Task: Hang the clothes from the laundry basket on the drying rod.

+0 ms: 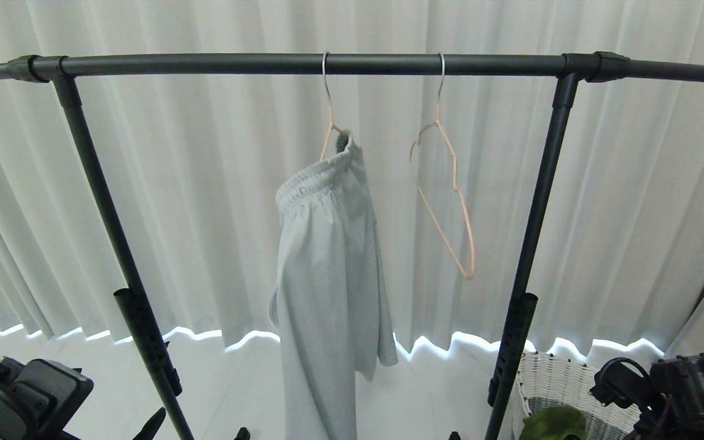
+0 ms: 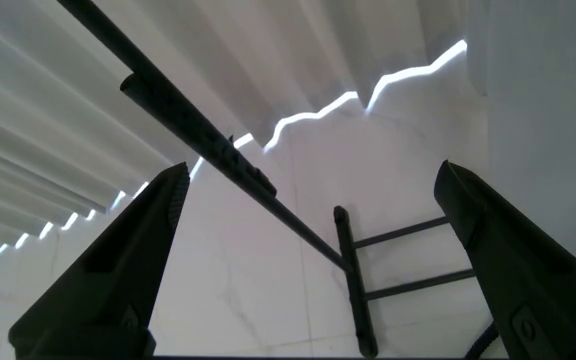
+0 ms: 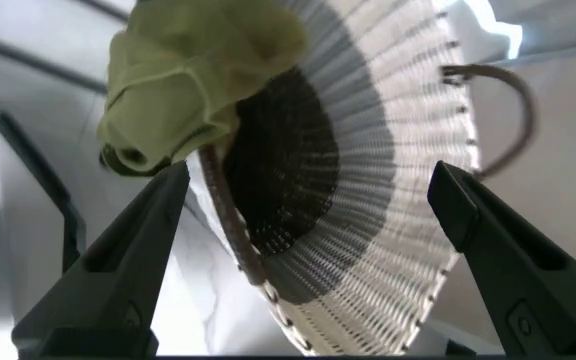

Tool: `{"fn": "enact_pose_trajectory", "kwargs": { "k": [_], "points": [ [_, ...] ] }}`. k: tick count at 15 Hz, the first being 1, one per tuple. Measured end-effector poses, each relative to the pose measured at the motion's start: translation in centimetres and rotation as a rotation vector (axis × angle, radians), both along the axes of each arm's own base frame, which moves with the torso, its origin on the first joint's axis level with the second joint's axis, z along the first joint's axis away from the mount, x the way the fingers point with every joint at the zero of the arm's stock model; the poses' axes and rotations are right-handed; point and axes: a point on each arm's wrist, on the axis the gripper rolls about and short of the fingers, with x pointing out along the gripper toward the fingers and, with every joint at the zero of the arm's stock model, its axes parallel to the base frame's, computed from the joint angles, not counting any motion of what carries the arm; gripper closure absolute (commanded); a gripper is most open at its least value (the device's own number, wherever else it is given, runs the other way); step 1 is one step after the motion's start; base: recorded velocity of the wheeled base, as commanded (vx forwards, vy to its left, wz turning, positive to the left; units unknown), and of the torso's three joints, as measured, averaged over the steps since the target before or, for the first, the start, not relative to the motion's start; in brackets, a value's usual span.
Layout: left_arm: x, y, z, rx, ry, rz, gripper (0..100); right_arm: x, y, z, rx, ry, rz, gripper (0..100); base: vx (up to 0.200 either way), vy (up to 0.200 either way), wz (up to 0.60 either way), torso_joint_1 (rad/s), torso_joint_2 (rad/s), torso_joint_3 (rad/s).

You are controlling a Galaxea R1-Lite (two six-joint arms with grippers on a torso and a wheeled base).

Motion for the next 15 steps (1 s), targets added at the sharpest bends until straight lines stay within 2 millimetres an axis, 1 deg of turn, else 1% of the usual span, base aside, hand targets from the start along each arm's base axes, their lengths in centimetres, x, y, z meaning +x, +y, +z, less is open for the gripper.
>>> {"fn": "enact_pose_trajectory", "kwargs": {
  "k": [7,12,14,15],
  "points": [
    [-0.2,-0.1,-0.1,0.024,-0.004,-0.024,0,2.0,0.5,-3.7,-0.018,0.015,0.024,0,0.000,0.000,0.00,0.000,0.00,0.000],
    [-0.3,-0.1,-0.1,0.032,-0.007,-0.028,0,3.2,0.5,-5.6,-0.020,0.002,0.010,0,0.000,0.000,0.00,0.000,0.00,0.000],
    [-0.3,-0.1,-0.1,0.032,-0.007,-0.028,0,4.2,0.4,-6.1,-0.018,-0.037,-0.007,0,0.000,0.000,0.00,0.000,0.00,0.000],
    [-0.3,0.0,-0.1,0.033,-0.004,-0.029,0,4.3,0.3,-6.4,-0.026,-0.028,-0.017,0,0.000,0.000,0.00,0.000,0.00,0.000]
  ]
}}
